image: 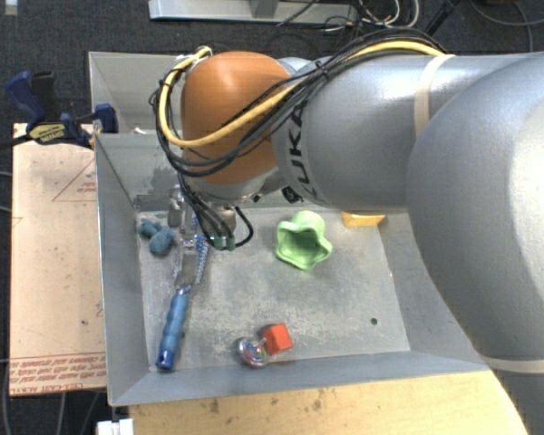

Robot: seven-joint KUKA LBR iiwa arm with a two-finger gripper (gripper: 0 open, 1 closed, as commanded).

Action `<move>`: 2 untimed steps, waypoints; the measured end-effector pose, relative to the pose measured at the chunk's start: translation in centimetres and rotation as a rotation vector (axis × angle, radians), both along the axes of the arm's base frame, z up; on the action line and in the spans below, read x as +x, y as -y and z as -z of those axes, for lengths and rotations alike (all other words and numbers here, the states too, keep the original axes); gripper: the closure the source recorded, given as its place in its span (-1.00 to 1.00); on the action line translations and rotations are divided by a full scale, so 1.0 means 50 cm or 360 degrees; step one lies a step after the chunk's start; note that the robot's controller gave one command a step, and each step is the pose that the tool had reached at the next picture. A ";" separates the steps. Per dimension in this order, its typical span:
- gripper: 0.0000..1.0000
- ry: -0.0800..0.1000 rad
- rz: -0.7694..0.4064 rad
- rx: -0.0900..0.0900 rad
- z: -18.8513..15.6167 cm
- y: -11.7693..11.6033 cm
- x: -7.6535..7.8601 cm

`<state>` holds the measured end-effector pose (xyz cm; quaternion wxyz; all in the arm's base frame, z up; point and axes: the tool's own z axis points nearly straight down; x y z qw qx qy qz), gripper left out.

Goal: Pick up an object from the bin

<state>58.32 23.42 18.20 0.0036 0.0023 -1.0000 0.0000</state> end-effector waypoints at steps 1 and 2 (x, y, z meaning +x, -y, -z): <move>-1.00 0.0011 -0.0835 0.0005 0.227 0.079 -0.004; -1.00 0.0020 -0.1127 0.0007 0.162 0.044 0.004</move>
Offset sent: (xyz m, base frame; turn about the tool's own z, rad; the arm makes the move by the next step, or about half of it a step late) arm -0.0020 -0.0395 -0.1120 -0.5275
